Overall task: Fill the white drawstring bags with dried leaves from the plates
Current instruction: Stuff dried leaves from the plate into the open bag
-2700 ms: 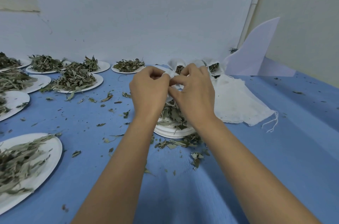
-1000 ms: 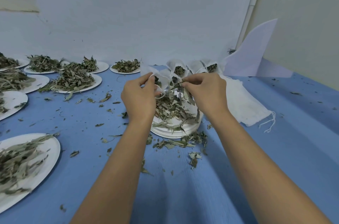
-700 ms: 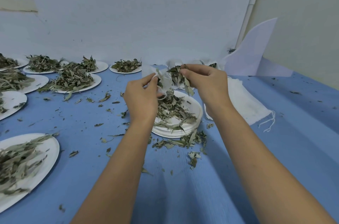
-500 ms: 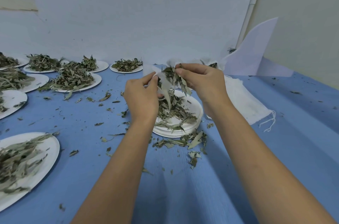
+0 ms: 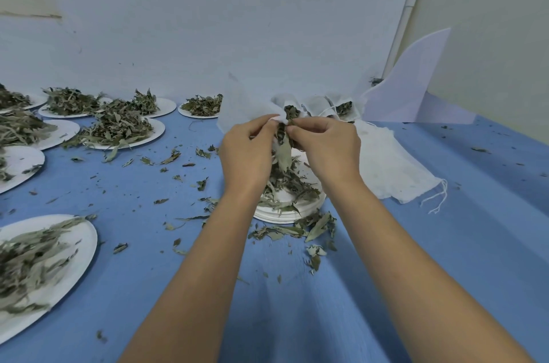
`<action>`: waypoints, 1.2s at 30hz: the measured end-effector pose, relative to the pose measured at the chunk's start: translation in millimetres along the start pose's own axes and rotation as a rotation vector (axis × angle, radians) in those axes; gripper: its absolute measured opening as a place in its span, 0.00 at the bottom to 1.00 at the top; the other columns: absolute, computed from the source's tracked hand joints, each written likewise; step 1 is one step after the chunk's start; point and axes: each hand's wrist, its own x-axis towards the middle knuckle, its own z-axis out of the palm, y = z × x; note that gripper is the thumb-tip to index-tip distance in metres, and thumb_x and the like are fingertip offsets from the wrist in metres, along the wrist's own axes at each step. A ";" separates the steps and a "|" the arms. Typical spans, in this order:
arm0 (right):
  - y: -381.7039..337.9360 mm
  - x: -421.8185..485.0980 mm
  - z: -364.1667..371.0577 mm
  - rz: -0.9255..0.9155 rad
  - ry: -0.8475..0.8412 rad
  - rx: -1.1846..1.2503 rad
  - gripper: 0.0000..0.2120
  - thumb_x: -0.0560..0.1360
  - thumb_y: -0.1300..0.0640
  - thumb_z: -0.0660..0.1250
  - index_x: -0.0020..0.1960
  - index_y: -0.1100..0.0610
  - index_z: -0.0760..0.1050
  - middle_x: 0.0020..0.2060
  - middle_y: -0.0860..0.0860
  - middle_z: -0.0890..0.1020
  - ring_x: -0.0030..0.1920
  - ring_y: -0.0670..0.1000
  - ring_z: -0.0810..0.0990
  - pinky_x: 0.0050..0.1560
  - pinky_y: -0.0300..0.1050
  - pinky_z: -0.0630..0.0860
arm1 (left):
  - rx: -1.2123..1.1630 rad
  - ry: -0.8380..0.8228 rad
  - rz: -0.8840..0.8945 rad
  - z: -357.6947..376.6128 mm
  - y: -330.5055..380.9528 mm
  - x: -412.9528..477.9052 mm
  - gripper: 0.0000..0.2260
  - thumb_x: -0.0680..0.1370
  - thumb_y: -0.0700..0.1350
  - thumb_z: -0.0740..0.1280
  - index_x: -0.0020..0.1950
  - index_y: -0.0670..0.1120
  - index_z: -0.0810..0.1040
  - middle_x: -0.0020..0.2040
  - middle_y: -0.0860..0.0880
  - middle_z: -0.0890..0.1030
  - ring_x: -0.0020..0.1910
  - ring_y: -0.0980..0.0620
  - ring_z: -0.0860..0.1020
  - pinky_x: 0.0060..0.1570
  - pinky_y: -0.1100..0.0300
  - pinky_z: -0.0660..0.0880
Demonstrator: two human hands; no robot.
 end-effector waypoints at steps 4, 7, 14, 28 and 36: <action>1.8 2.5 -4.3 -0.017 0.047 -0.054 0.04 0.70 0.56 0.73 0.45 0.51 0.84 0.30 0.37 0.79 0.37 0.36 0.79 0.43 0.29 0.75 | 0.015 -0.110 0.018 -0.6 1.5 -1.0 0.07 0.78 0.45 0.67 0.52 0.52 0.84 0.45 0.55 0.84 0.46 0.61 0.80 0.48 0.68 0.74; 1.1 2.0 -4.5 -0.014 0.052 -0.042 0.04 0.70 0.57 0.73 0.44 0.51 0.84 0.31 0.38 0.79 0.38 0.38 0.80 0.46 0.33 0.77 | 0.002 -0.155 0.060 0.2 3.7 -2.0 0.07 0.77 0.43 0.67 0.46 0.55 0.82 0.42 0.56 0.83 0.42 0.62 0.79 0.43 0.71 0.74; -1.4 0.2 -0.9 -0.003 0.064 0.016 0.07 0.69 0.59 0.73 0.38 0.49 0.76 0.29 0.44 0.81 0.34 0.43 0.81 0.41 0.41 0.79 | -0.044 -0.273 0.110 -3.0 4.6 -3.7 0.16 0.70 0.32 0.71 0.51 0.49 0.76 0.39 0.51 0.77 0.34 0.65 0.75 0.39 0.72 0.75; -6.5 -2.0 -1.1 -0.078 -0.163 0.107 0.10 0.71 0.61 0.71 0.40 0.46 0.81 0.39 0.49 0.85 0.43 0.48 0.84 0.52 0.51 0.80 | -0.187 -0.066 0.004 -11.4 -1.0 6.4 0.14 0.69 0.34 0.74 0.43 0.53 0.80 0.33 0.59 0.80 0.38 0.56 0.80 0.39 0.64 0.78; -5.4 -7.3 0.9 -0.151 -0.064 0.018 0.09 0.71 0.60 0.73 0.38 0.47 0.80 0.31 0.42 0.82 0.35 0.39 0.81 0.42 0.32 0.77 | -0.302 -0.222 -0.091 -18.4 0.9 7.0 0.14 0.69 0.30 0.73 0.47 0.48 0.83 0.33 0.53 0.83 0.33 0.58 0.81 0.35 0.70 0.75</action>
